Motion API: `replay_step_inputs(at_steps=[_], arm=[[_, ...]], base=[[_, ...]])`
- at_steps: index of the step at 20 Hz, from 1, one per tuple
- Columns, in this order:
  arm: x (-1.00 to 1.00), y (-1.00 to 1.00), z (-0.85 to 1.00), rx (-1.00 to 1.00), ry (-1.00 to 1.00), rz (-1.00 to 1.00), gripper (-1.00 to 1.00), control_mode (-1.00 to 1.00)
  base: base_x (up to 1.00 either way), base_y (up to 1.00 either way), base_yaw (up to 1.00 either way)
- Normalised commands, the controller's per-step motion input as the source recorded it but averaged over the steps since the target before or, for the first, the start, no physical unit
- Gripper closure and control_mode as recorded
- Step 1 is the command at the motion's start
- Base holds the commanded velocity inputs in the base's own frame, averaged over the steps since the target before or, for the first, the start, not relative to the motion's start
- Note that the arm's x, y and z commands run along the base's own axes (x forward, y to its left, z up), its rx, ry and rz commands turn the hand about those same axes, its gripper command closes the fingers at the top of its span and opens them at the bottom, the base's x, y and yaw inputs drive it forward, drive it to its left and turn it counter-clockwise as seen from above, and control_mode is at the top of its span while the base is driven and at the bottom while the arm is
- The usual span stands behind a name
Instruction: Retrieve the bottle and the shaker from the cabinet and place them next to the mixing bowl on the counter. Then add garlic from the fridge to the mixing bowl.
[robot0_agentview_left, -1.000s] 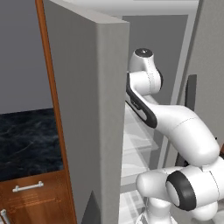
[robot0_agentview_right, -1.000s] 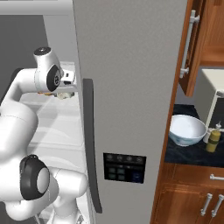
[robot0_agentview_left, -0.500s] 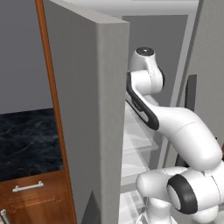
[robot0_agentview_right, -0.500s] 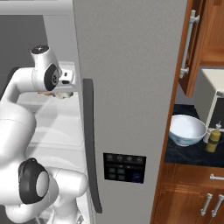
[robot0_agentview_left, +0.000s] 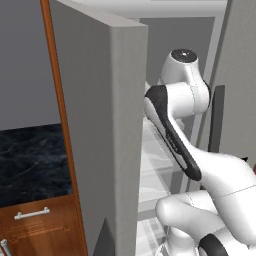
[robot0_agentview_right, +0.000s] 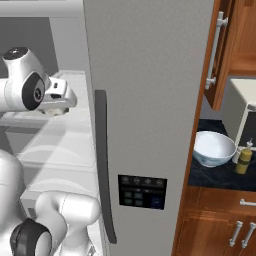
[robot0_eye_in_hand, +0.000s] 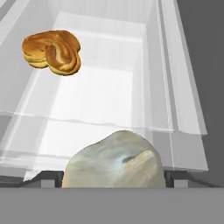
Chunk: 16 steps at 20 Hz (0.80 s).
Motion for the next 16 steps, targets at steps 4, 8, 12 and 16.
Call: replay_step_inputs(at_steps=[4,8,12,16], arm=[[-1.00,0.03,0.41,0.01,-0.04,0.00,1.00,-1.00],[-1.00,0.00,0.45,0.01,-0.04,0.00,1.00,-1.00],[-0.99,0.00,0.41,0.00,-0.05,0.00,1.00,-1.00],[-0.97,0.00,0.36,0.00,-0.04,0.00,1.00,-1.00]], base=[[0.00,0.00,0.00],[0.00,0.00,0.00],[0.00,0.00,0.00],[0.00,0.00,0.00]])
